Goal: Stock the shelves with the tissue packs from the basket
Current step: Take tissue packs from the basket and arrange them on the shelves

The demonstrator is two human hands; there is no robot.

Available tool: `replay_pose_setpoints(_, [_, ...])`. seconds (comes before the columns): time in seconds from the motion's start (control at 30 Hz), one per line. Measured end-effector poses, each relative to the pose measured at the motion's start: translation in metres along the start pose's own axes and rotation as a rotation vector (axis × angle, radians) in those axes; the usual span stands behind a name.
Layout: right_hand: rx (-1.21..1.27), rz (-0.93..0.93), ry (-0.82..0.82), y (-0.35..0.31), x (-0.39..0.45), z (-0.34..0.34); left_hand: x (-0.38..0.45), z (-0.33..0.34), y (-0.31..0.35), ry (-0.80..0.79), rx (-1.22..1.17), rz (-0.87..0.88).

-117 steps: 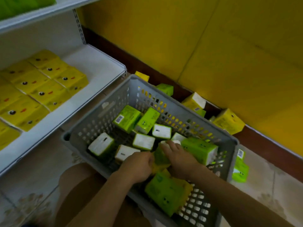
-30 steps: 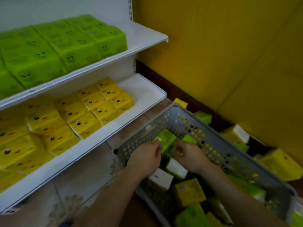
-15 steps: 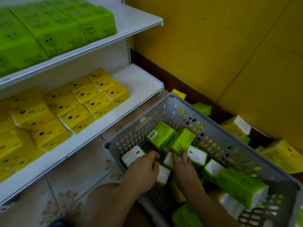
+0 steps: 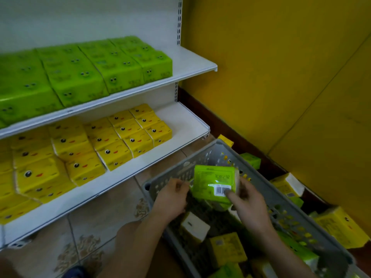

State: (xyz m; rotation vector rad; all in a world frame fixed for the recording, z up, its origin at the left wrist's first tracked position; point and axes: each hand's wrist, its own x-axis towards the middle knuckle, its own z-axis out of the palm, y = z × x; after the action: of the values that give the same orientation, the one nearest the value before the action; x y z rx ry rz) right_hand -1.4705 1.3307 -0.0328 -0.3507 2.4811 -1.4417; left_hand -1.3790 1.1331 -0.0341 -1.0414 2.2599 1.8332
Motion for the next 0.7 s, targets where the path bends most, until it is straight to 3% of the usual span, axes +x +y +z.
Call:
replay_pose_setpoints(0.1, [0.118,-0.094,-0.106,-0.036,-0.001,-0.008,-0.014,-0.010,0.036,-0.007,-0.282,-0.110])
replay_pose_setpoints(0.2, [-0.019,-0.344,-0.160,-0.070,-0.003,-0.011,-0.029,-0.032,0.068,-0.089,-0.538,-0.166])
replay_pose_setpoints(0.3, [-0.184,-0.778,-0.084,-0.102,-0.002,-0.011,-0.042,-0.061,0.089,-0.149,-0.685,-0.073])
replay_pose_setpoints(0.37, [-0.223,-0.911,-0.056,-0.119,-0.001,-0.005,-0.049,-0.076,0.098,-0.111,-0.714,0.029])
replay_pose_setpoints(0.5, [-0.120,-0.965,-0.120,-0.146,0.002,0.004,-0.058,-0.106,0.104,0.081,-0.750,0.176])
replay_pose_setpoints(0.6, [0.091,-0.844,-0.149,-0.177,0.008,0.013,-0.061,-0.131,0.107,0.192,-0.741,0.274])
replay_pose_setpoints(0.7, [0.155,-0.725,-0.301,-0.207,0.014,0.042,-0.070,-0.150,0.112,0.329,-0.730,0.355])
